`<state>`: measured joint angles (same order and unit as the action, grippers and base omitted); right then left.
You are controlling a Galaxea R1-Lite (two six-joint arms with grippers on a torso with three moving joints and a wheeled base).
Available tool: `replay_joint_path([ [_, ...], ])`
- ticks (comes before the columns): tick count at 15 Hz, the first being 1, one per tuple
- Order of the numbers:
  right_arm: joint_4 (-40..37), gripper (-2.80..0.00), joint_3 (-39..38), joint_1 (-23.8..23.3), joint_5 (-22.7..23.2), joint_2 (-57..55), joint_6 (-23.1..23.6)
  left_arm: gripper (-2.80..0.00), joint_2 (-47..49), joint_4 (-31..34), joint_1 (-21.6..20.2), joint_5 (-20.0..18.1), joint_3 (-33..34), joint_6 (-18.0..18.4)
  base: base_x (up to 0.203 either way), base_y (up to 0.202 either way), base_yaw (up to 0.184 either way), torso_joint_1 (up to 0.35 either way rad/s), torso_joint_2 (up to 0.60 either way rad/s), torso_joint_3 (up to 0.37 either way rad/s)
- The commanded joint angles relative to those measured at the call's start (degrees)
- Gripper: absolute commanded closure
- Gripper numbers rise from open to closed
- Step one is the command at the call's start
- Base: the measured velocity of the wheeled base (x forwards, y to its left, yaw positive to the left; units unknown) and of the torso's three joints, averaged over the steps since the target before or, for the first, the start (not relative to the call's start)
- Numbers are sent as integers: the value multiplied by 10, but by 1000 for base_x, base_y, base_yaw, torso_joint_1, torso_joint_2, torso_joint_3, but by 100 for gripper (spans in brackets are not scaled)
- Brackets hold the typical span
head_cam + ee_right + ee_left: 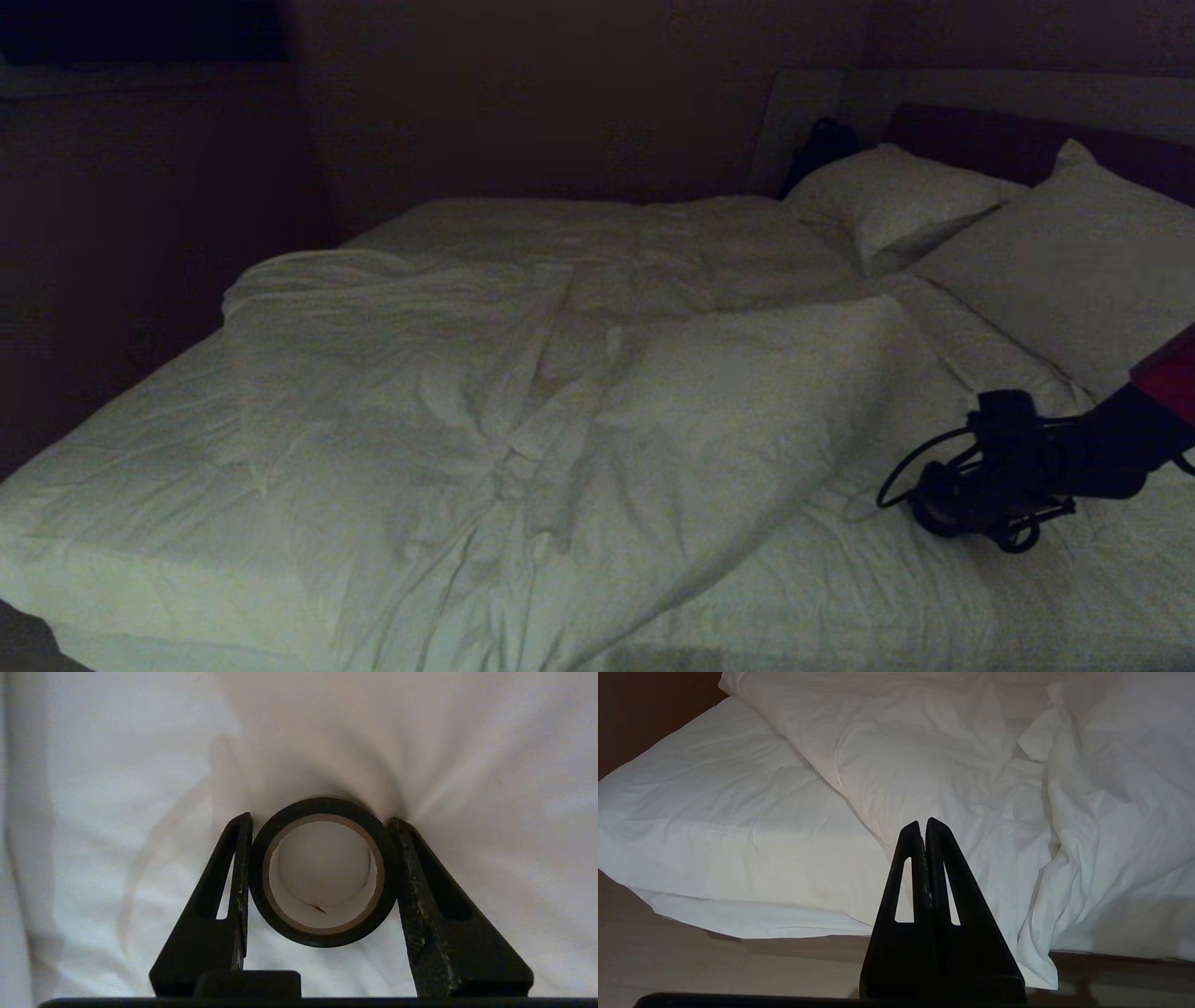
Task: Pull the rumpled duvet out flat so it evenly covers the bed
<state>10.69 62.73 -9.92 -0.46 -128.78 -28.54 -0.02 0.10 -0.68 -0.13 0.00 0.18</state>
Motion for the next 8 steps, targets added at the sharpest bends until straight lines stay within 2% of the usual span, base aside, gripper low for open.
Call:
replay_joint_path([
  [1,0,0,-3,0,0,15,-3,0,0,0,0,0,0,0,0,0,0,0,0,0],
  [8,0,0,-11,-1,0,34,-4,0,0,0,0,0,0,0,0,0,0,0,0,0],
])
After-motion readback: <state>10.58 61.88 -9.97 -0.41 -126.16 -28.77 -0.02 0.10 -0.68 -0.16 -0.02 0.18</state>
